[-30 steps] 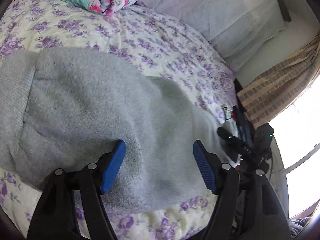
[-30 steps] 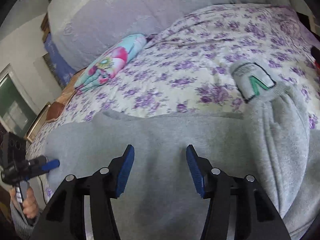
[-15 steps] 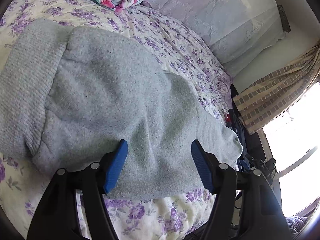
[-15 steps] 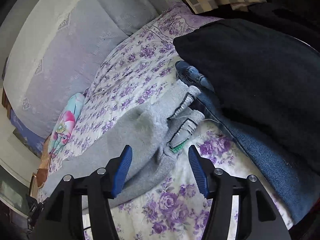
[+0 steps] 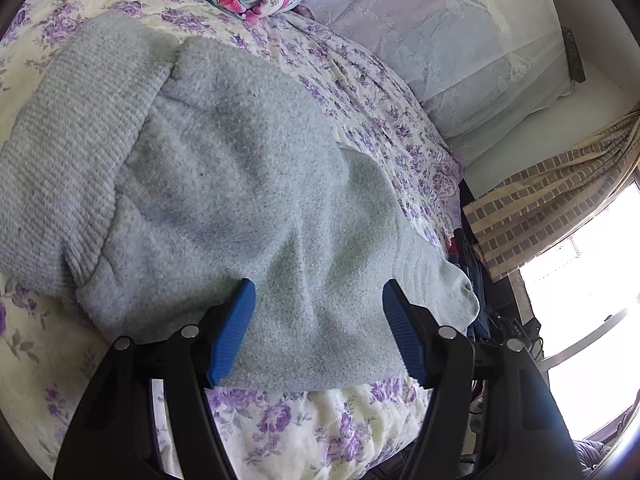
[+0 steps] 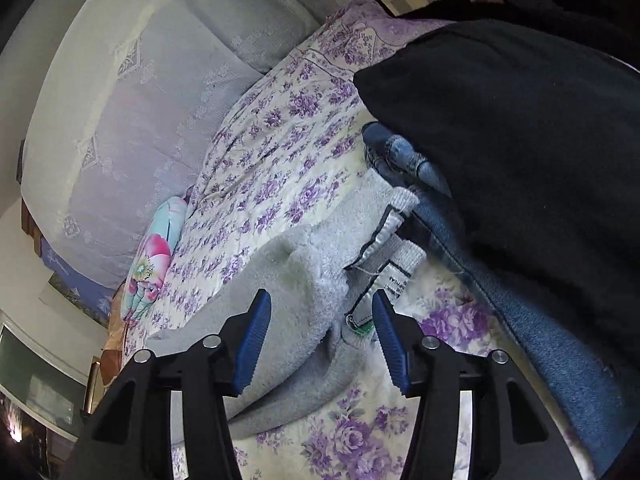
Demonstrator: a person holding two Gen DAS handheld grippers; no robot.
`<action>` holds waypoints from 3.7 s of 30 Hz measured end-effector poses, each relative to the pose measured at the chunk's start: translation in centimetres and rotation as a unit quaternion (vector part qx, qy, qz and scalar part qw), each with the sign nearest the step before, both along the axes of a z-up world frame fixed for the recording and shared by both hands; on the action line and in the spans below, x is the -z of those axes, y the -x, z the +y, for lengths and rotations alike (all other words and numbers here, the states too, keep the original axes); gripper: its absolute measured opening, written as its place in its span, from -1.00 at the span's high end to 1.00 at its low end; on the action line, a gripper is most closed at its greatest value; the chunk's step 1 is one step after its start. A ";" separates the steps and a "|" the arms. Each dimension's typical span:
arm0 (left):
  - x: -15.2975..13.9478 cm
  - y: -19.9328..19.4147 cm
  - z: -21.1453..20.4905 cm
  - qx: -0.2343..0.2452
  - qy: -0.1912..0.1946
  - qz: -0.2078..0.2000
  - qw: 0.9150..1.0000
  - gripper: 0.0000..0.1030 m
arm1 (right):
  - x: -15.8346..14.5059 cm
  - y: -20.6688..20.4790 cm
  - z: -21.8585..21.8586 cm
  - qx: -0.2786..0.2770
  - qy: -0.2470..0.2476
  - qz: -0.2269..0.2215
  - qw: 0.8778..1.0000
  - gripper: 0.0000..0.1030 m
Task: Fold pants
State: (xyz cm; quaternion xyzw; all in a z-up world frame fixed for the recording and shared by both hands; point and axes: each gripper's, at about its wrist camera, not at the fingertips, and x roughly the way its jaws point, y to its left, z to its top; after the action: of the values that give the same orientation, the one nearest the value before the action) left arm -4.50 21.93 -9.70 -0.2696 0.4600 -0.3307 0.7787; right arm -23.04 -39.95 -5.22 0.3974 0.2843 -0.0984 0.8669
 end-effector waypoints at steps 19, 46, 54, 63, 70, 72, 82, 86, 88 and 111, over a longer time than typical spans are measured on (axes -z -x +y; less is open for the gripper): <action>0.7 -1.3 2.5 0.002 0.044 0.045 0.998 -0.28 | 4.1 0.4 -1.0 -0.037 -0.088 0.045 0.994 0.81; -1.8 3.0 -10.2 0.120 -0.095 -0.080 0.985 -0.60 | -4.7 -2.6 3.9 -0.077 0.071 -0.064 0.992 -0.40; -4.8 0.9 -0.2 -0.063 -0.096 -0.094 0.989 -0.69 | -4.3 -21.1 23.3 -0.414 0.047 -0.068 0.907 0.31; -1.4 -1.7 0.3 -0.058 -0.103 -0.098 0.988 -0.70 | 5.1 -32.6 29.7 -0.423 0.003 0.081 0.903 1.00; -3.6 -0.9 0.8 -0.059 -0.061 -0.094 0.992 -0.72 | 0.1 -28.7 28.1 -0.415 0.033 0.023 0.909 0.90; -4.9 -0.9 0.8 -0.073 -0.072 -0.113 0.988 -0.72 | -0.9 -28.9 29.1 -0.420 0.061 0.019 0.905 0.90; -2.5 -3.1 -1.4 -0.100 -0.212 -0.117 0.965 -0.82 | 2.7 -32.2 30.0 -0.410 0.024 0.052 0.910 0.28; -3.9 -1.6 -1.4 -0.095 -0.138 -0.106 0.980 -0.88 | -1.1 -27.4 25.2 -0.361 0.035 -0.009 0.932 -0.52; -4.6 -0.9 -2.4 -0.074 -0.099 -0.106 0.987 -0.90 | -2.5 -24.0 21.8 -0.319 0.037 -0.033 0.946 -0.69; 0.8 1.5 -16.5 0.119 -0.136 -0.134 0.974 -0.91 | 4.3 -1.2 -2.6 0.028 -0.063 -0.003 0.998 -0.82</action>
State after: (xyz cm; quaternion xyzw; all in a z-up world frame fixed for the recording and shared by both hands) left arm -5.99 5.44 -10.46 -0.0577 0.4206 -0.3889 0.8176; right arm -21.79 -42.52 -9.47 0.4595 0.2765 -0.1032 0.8377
